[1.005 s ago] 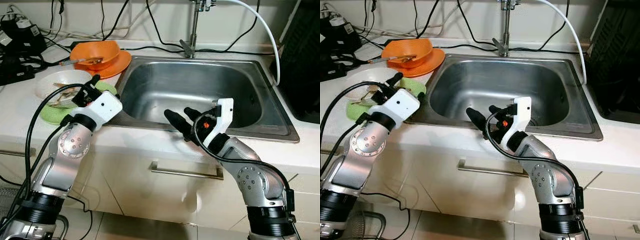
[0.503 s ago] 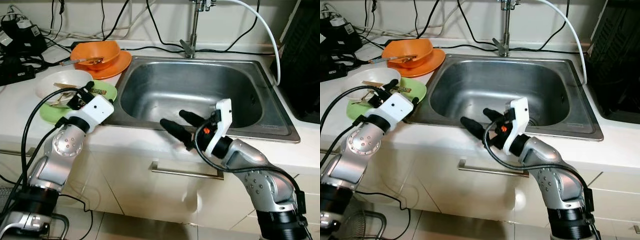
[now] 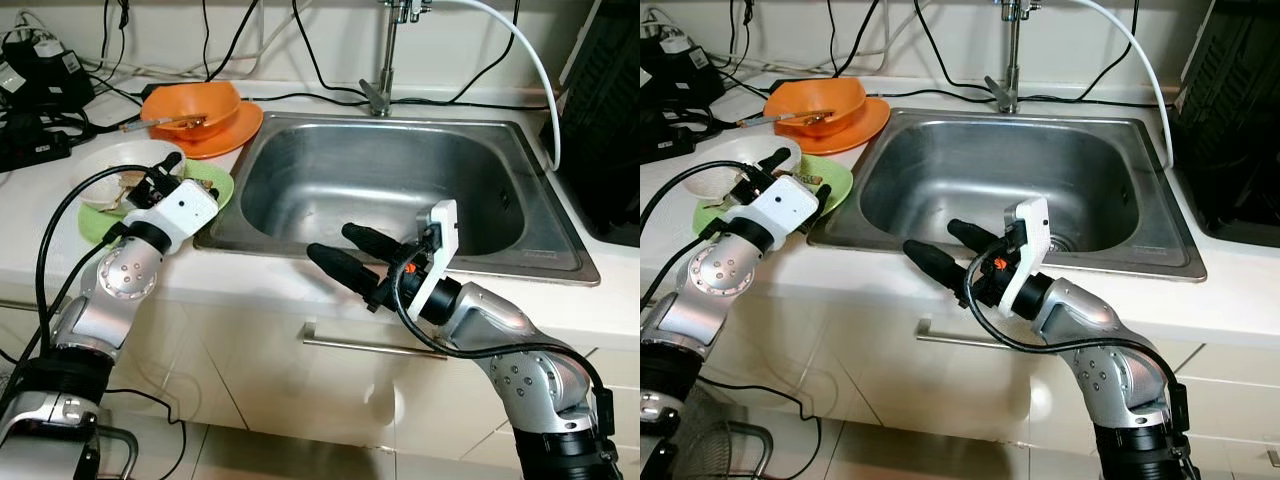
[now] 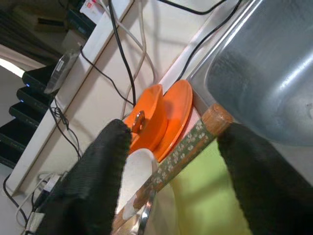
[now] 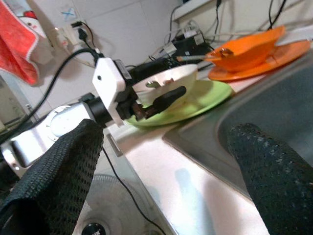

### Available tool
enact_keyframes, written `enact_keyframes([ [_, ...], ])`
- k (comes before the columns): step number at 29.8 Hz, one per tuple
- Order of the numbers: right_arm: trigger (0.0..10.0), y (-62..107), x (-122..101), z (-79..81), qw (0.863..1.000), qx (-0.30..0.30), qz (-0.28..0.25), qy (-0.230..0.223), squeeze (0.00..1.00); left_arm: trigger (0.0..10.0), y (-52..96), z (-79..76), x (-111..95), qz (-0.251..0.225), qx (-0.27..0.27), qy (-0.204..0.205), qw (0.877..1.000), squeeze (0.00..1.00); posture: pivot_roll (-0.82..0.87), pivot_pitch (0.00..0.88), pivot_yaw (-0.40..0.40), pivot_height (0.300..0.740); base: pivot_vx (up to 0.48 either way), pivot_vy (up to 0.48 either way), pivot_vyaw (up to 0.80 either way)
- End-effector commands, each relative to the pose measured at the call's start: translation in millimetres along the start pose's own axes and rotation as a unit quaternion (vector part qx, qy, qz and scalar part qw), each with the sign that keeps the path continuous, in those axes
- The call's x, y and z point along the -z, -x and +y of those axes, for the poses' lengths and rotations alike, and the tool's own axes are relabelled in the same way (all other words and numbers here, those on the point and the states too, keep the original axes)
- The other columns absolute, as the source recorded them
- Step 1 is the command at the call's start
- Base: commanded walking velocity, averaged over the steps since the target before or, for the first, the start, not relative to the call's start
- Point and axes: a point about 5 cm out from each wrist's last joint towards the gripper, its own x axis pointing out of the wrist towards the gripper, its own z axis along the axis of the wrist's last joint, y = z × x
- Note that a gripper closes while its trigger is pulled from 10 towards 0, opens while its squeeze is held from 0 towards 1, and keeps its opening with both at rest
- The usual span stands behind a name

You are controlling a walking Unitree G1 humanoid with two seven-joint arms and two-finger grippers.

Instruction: Kitchen organization

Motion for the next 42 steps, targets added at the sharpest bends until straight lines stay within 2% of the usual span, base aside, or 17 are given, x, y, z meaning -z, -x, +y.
enact_keyframes([
  [1, 10.0, 1.1, -0.9, 4.5, 1.0, -0.006, 0.001, 0.002, 0.0, 9.0, -3.0, 4.2, -1.7, -0.007, 0.0, -0.004, 1.0, 0.0, -0.11, 0.0, 0.074, 0.74, 0.0, 0.0, 0.0],
  [2, 10.0, 1.1, -0.9, 4.5, 1.0, -0.006, 0.001, 0.002, 0.0, 9.0, -3.0, 4.2, -1.7, -0.007, 0.0, -0.004, 1.0, 0.0, -0.11, 0.0, 0.074, 0.74, 0.0, 0.0, 0.0],
  [3, 10.0, 1.3, -0.3, 5.3, 1.0, -0.007, 0.002, 0.003, 0.0, 10.0, -4.2, 3.8, -2.8, -0.008, 0.003, -0.005, 1.0, 0.0, -0.11, 0.0, 0.073, 0.74, 0.0, 0.0, 0.0],
  [13, 10.0, -0.8, 1.3, 8.7, 1.0, -0.016, 0.004, 0.002, 0.0, 10.0, -14.1, -15.0, -12.7, -0.032, 0.052, -0.013, 0.998, 0.0, -0.1, 0.0, 0.075, 0.74, 0.0, 0.0, 0.0],
  [18, 10.0, -1.0, 2.1, 9.3, 1.0, -0.016, 0.004, 0.001, 0.0, 10.0, -15.5, -17.7, -12.6, -0.032, 0.061, -0.014, 0.998, 0.0, -0.1, 0.0, 0.078, 0.74, 0.0, 0.0, 0.0],
  [19, 10.0, -1.0, 2.2, 9.4, 1.0, -0.016, 0.004, 0.001, 0.0, 4.9, -16.0, -18.5, -11.1, -0.026, 0.066, -0.013, 0.997, 0.0, -0.11, 0.0, 0.081, 0.74, 0.0, 0.0, 0.0],
  [20, 10.0, -0.7, 2.5, 9.5, 1.0, -0.016, 0.003, 0.001, 0.0, 3.4, -16.4, -18.5, -9.6, -0.021, 0.067, -0.012, 0.997, 0.0, -0.11, 0.0, 0.081, 0.74, 0.0, 0.0, 0.0],
  [22, 10.0, -0.4, 2.6, 9.6, 1.0, -0.015, 0.003, 0.0, 0.0, 3.2, -16.8, -18.2, -8.1, -0.018, 0.068, -0.013, 0.997, 0.0, -0.11, 0.0, 0.081, 0.74, 0.0, 0.0, 0.0],
  [23, 10.0, -0.6, 2.8, 9.7, 1.0, -0.015, 0.002, -0.001, 0.0, 0.0, -17.0, -17.2, -7.7, -0.018, 0.068, -0.013, 0.997, 0.0, -0.1, 0.0, 0.081, 0.74, 0.0, 0.0, 0.0],
  [30, 10.0, -0.9, 4.0, 10.5, 1.0, -0.017, 0.002, -0.004, 0.0, 0.0, -16.7, -15.3, -6.4, -0.019, 0.066, -0.015, 0.998, 0.0, -0.1, 0.0, 0.08, 0.74, 0.0, 0.0, 0.0],
  [31, 10.0, -0.8, 4.3, 10.5, 1.0, -0.016, 0.002, -0.005, 0.0, 3.5, -16.7, -14.9, -6.2, -0.019, 0.065, -0.016, 0.998, 0.0, -0.1, 0.0, 0.081, 0.74, 0.0, 0.0, 0.0],
  [32, 10.0, -0.8, 4.4, 10.5, 1.0, -0.016, 0.002, -0.005, 0.0, 3.5, -16.8, -14.6, -6.1, -0.019, 0.065, -0.017, 0.998, 0.0, -0.1, 0.0, 0.081, 0.74, 0.0, 0.0, 0.0],
  [33, 10.0, -0.8, 4.7, 10.4, 1.0, -0.016, 0.002, -0.006, 0.0, 4.6, -17.0, -13.9, -6.2, -0.019, 0.063, -0.018, 0.998, 0.0, -0.1, 0.0, 0.082, 0.74, 0.0, 0.0, 0.0],
  [34, 10.0, -0.7, 4.8, 10.4, 1.0, -0.016, 0.002, -0.006, 0.0, 4.6, -17.1, -13.5, -6.2, -0.019, 0.061, -0.018, 0.998, 0.0, -0.1, 0.0, 0.082, 0.74, 0.0, 0.0, 0.0],
  [35, 10.0, -0.7, 5.0, 10.4, 1.0, -0.016, 0.002, -0.007, 0.0, 10.0, -17.4, -13.0, -6.5, -0.019, 0.06, -0.019, 0.998, 0.0, -0.1, 0.0, 0.082, 0.74, 0.0, 0.0, 0.0],
  [40, 10.0, -0.4, 5.4, 10.7, 1.0, -0.016, 0.002, -0.009, 0.0, 10.0, -19.2, -10.6, -11.0, -0.031, 0.051, -0.019, 0.998, 0.0, -0.1, 0.0, 0.082, 0.74, 0.0, 0.0, 0.0],
  [42, 10.0, -0.4, 5.6, 10.8, 1.0, -0.017, 0.002, -0.009, 0.0, 4.2, -19.3, -10.3, -11.8, -0.034, 0.049, -0.019, 0.998, 0.0, -0.1, 0.0, 0.082, 0.74, 0.0, 0.0, 0.0],
])
